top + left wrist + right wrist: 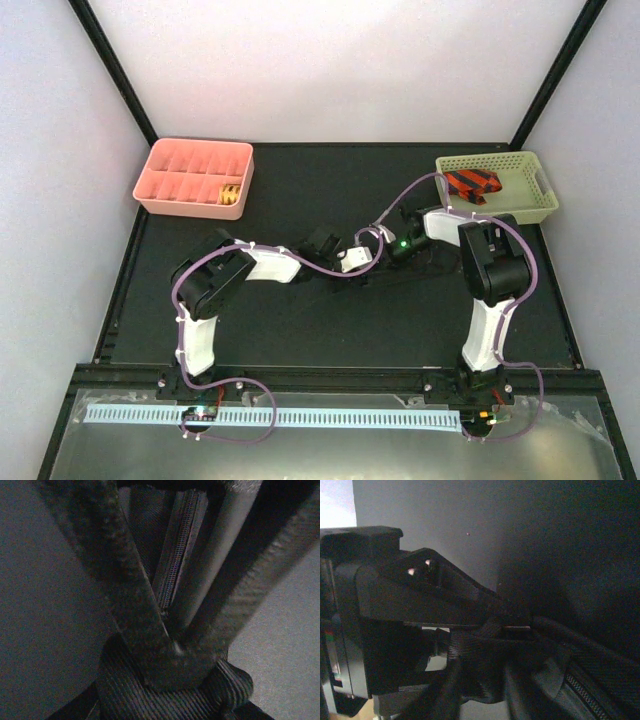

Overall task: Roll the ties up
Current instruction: Roll the tie at the center of the board.

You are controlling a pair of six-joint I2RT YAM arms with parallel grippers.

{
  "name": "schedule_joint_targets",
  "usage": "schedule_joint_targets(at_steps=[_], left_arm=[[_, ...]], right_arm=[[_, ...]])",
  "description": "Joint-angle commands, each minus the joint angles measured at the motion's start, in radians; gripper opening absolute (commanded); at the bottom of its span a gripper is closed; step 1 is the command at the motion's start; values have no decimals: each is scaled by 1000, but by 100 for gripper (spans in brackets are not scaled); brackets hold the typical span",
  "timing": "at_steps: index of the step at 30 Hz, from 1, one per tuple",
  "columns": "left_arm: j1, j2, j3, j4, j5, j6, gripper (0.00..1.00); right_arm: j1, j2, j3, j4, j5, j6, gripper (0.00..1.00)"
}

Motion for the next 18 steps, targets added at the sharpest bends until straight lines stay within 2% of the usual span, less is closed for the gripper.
schedule_joint_targets(at_steps=[1, 3, 8, 12, 18], left_arm=[[-10, 63, -6, -116, -66, 12, 35], [-10, 62, -4, -116, -70, 11, 36], [-9, 51, -13, -108, -80, 1, 41], [1, 24, -31, -71, -61, -7, 54], [18, -29, -46, -10, -12, -22, 83]], right_arm=[[14, 27, 16, 0, 80, -7, 13], [13, 31, 17, -10, 90, -17, 3], [2, 26, 1, -24, 120, -37, 2], [-15, 15, -23, -23, 139, -53, 2], [-34, -6, -49, -7, 170, -58, 2]])
